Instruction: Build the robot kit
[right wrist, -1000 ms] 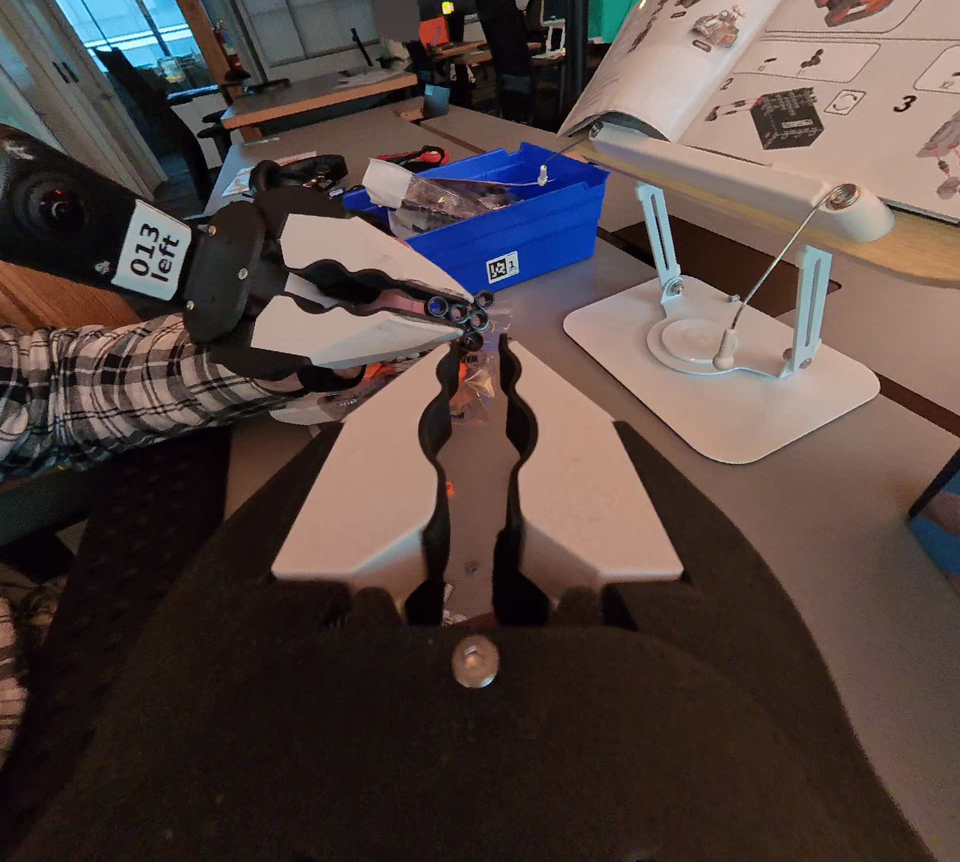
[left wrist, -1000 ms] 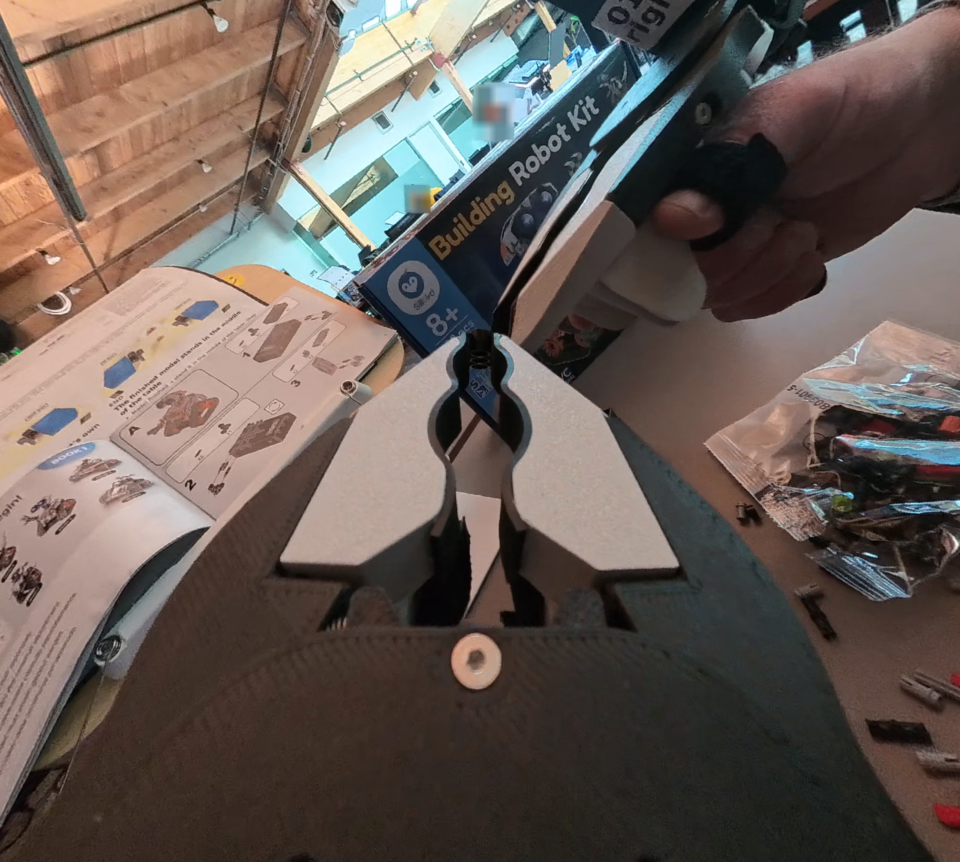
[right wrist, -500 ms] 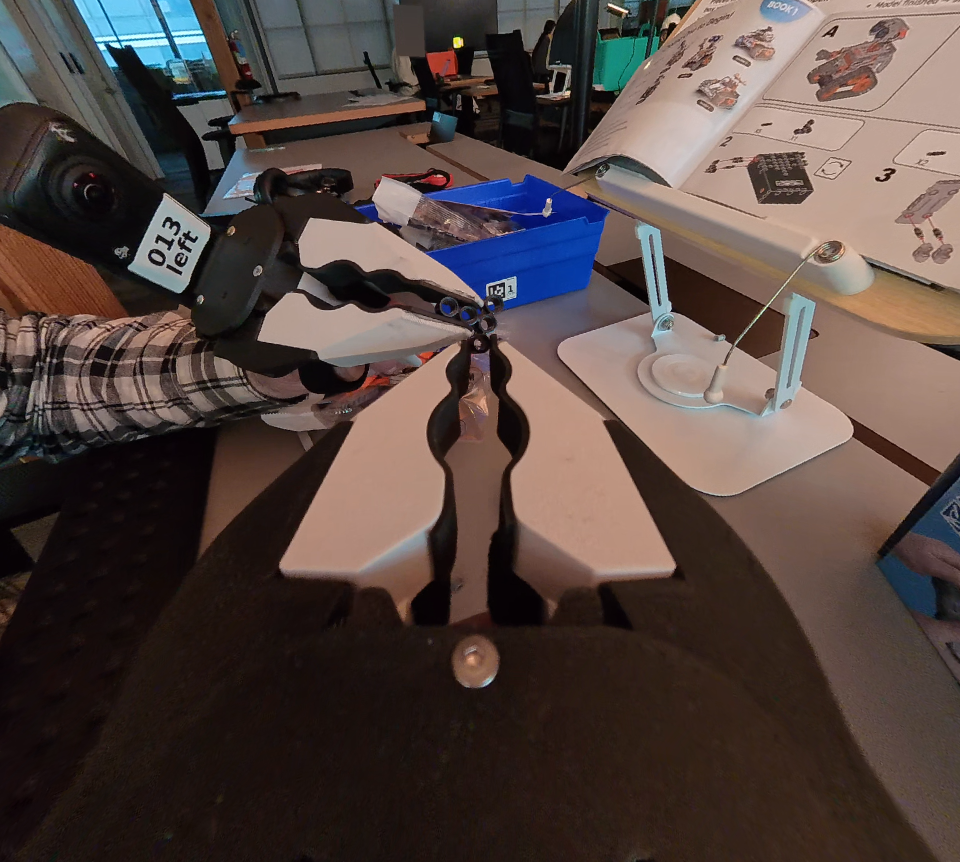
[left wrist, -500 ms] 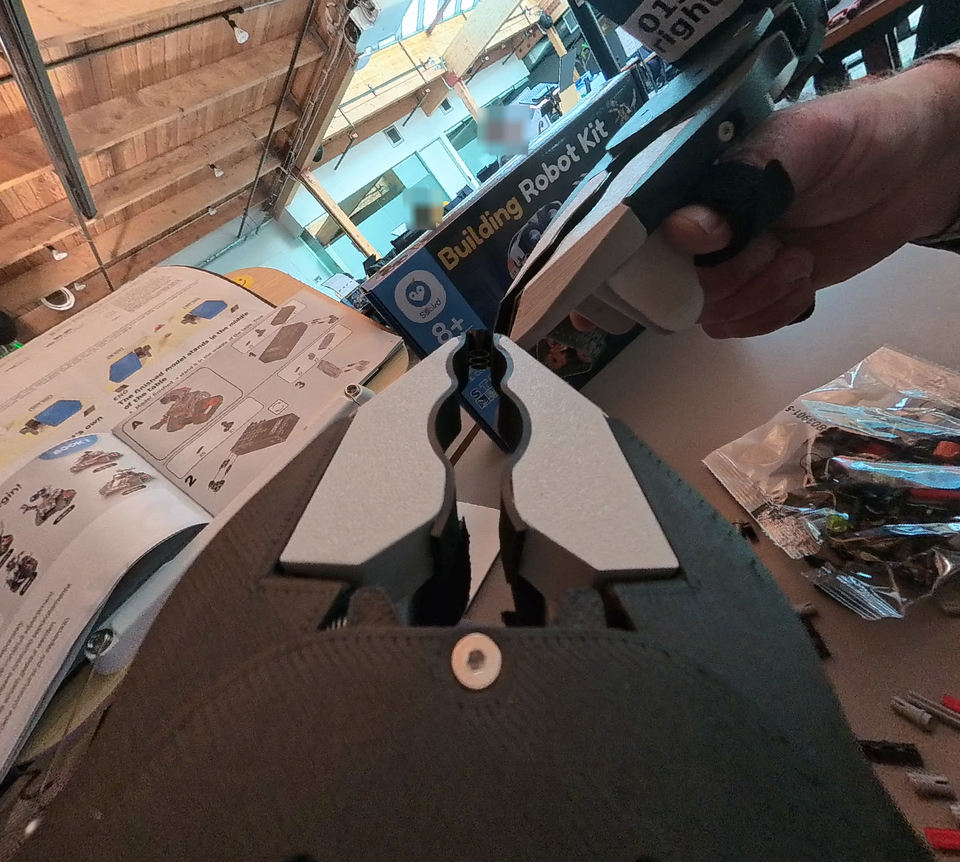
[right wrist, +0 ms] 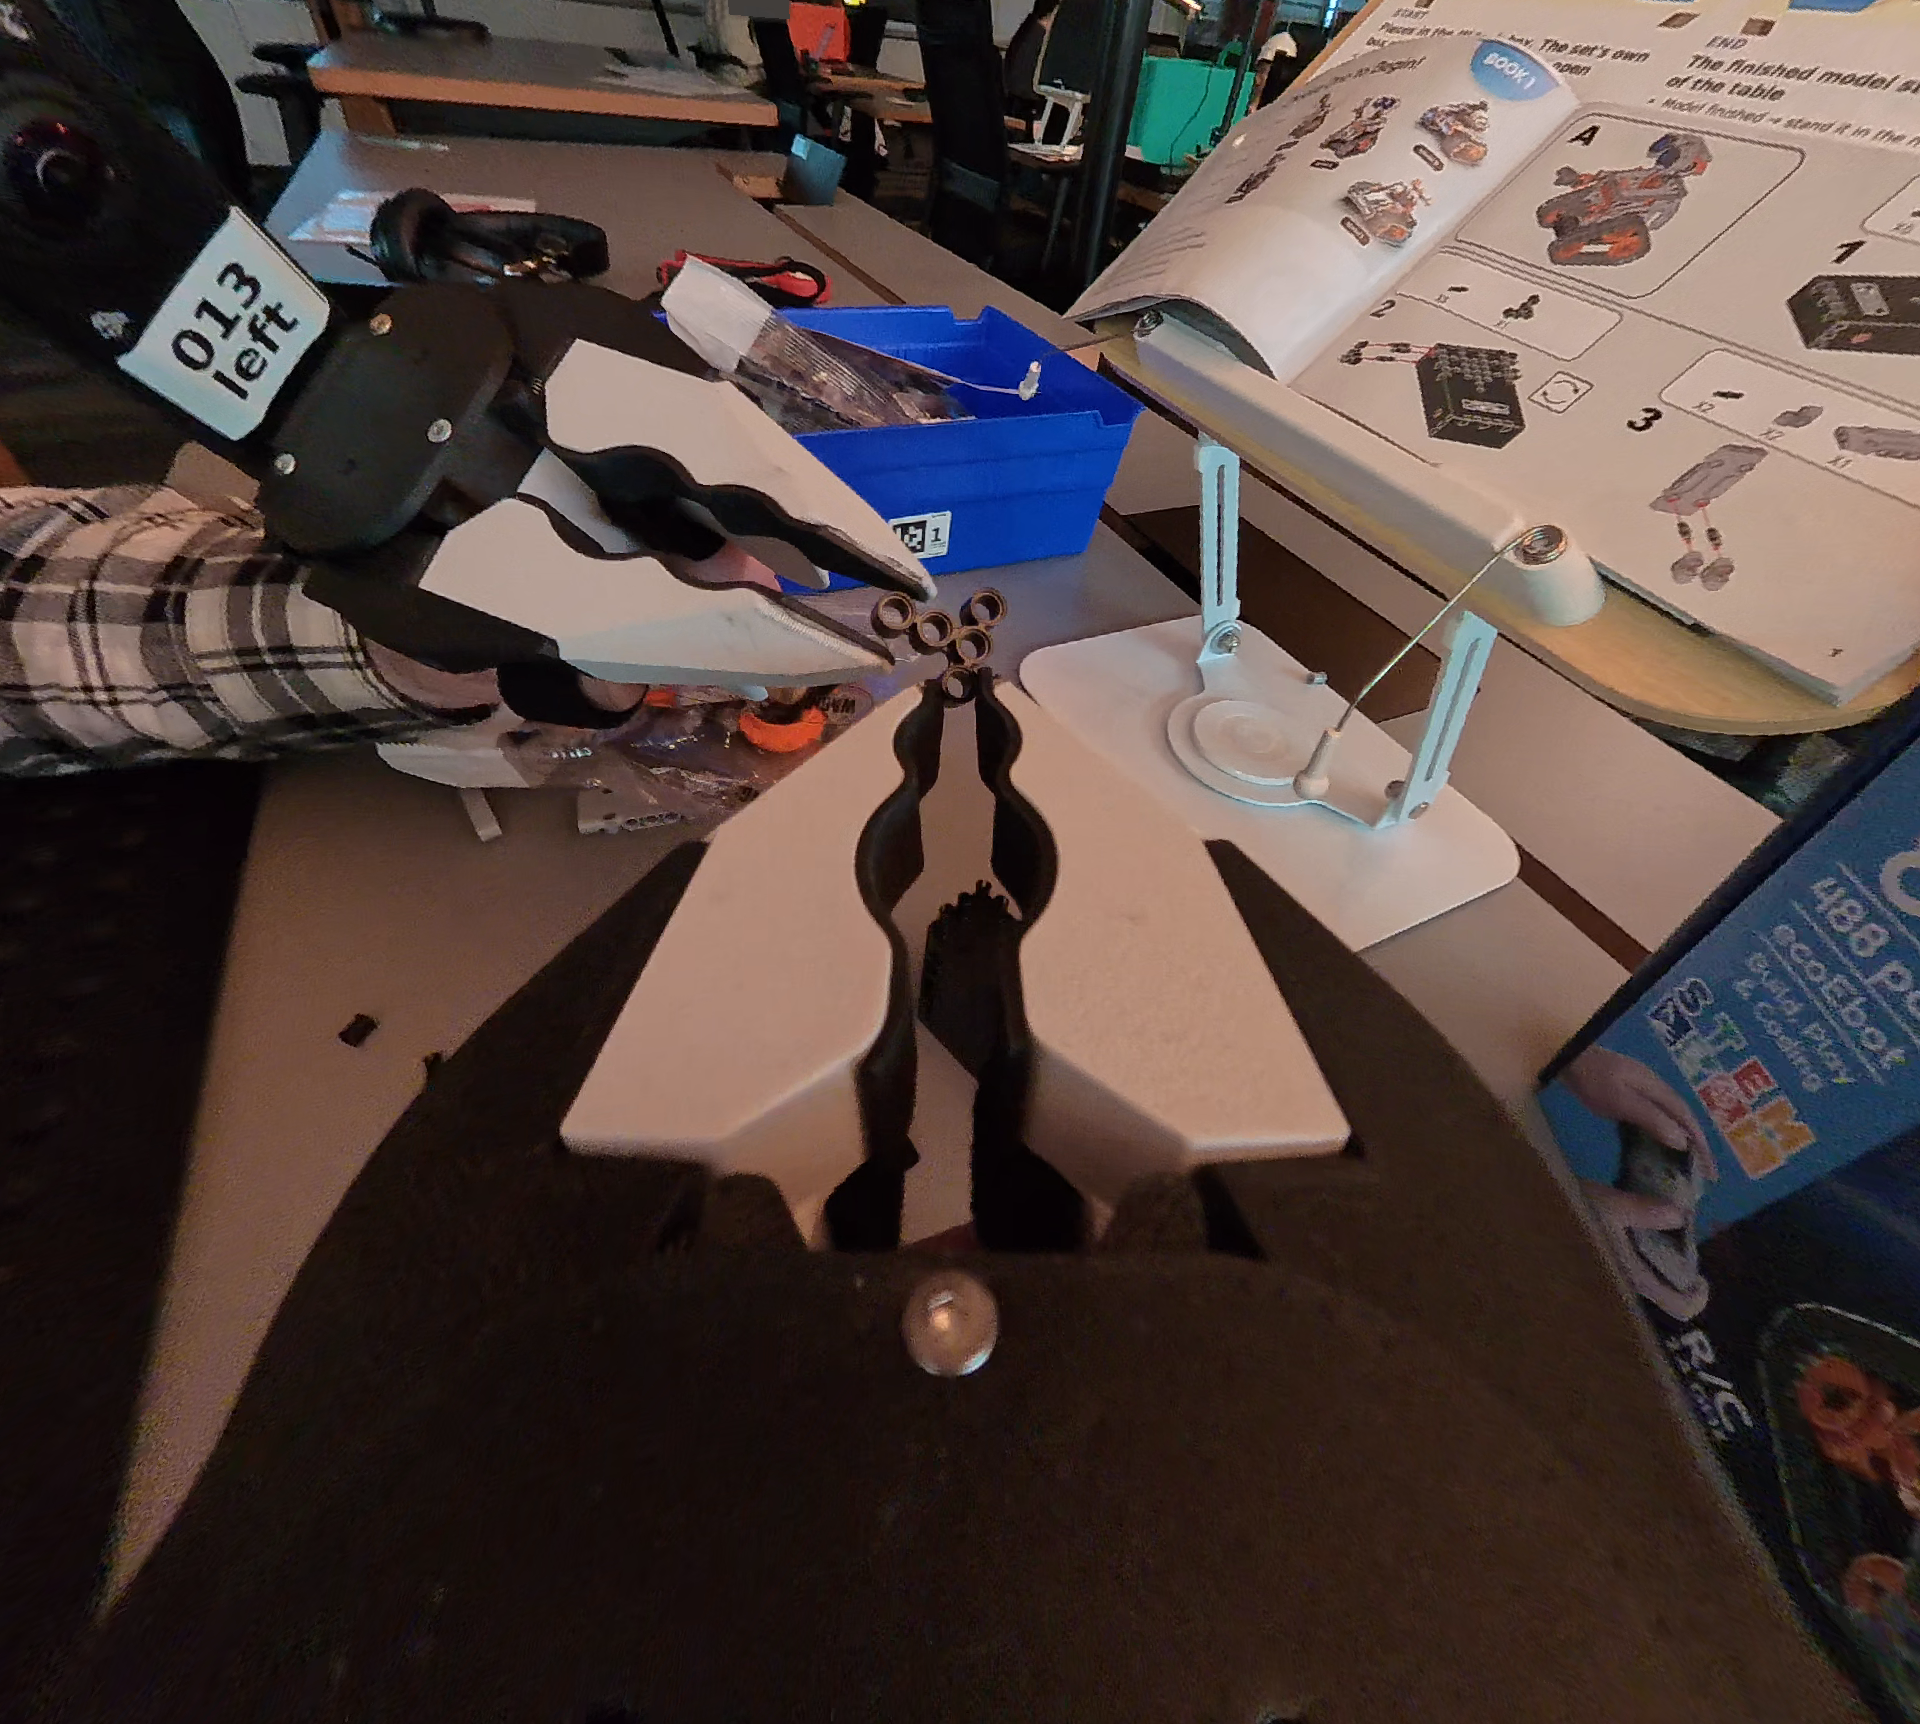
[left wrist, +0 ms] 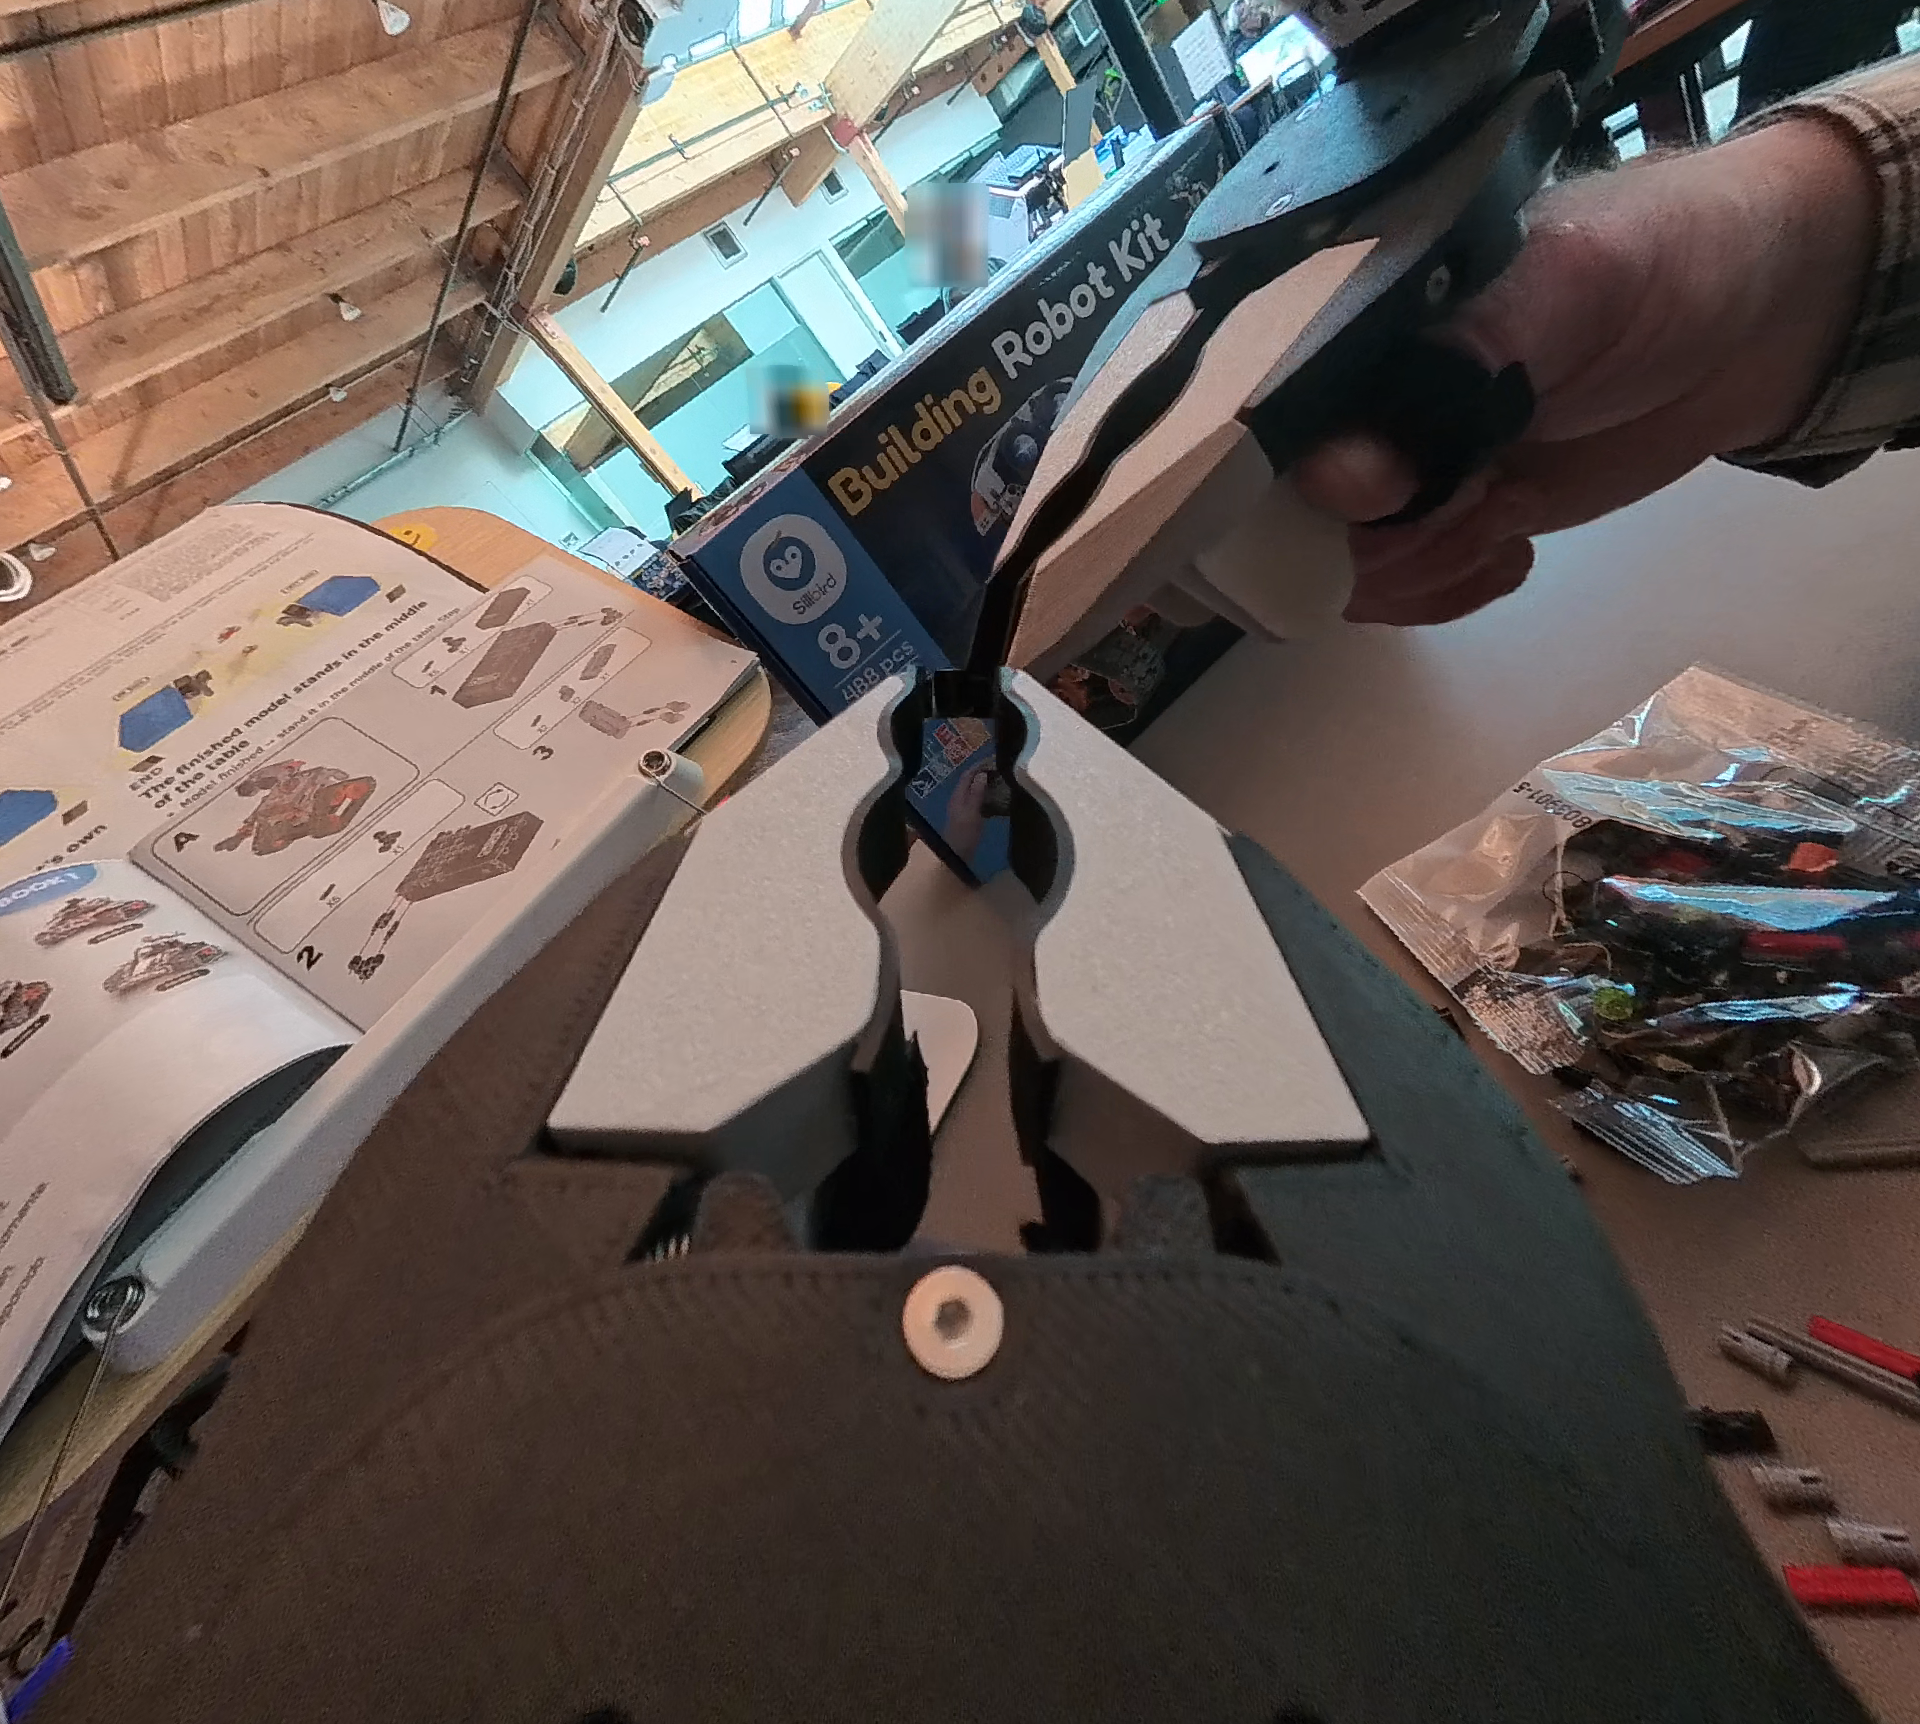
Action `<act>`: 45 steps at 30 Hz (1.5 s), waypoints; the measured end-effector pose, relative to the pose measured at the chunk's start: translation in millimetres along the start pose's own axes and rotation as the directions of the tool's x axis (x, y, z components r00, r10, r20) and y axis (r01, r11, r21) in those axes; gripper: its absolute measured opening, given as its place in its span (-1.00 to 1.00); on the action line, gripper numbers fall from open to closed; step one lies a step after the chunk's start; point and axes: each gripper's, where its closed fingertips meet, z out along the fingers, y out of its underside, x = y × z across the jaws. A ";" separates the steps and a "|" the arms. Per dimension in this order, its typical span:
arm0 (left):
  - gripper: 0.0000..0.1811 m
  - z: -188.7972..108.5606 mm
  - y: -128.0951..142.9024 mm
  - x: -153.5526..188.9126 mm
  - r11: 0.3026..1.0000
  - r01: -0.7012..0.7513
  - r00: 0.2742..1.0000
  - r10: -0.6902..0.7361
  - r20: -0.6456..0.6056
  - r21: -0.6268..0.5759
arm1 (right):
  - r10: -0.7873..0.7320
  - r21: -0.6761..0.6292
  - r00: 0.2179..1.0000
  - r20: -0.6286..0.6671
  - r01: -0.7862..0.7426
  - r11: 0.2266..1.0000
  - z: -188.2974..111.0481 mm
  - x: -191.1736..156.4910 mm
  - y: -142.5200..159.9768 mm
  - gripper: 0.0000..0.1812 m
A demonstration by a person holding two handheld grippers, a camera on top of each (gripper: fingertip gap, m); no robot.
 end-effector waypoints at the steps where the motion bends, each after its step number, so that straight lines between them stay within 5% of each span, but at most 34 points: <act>1: -0.86 0.1 0.6 0.3 1.000 0.002 1.000 -0.002 -0.006 -0.005 | -0.014 -0.005 1.000 -0.005 0.014 1.000 0.0 0.4 0.9 -0.95; 29: -0.78 -1.3 13.0 -2.5 0.995 0.071 0.995 -0.076 -0.059 -0.070 | -0.349 -0.148 0.933 -0.086 0.334 0.931 -0.2 9.8 24.1 -0.95; 45: -0.73 0.4 16.6 5.3 0.993 0.069 0.993 -0.078 -0.093 -0.093 | -0.394 -0.160 0.913 -0.109 0.375 0.913 0.6 11.2 25.3 -0.95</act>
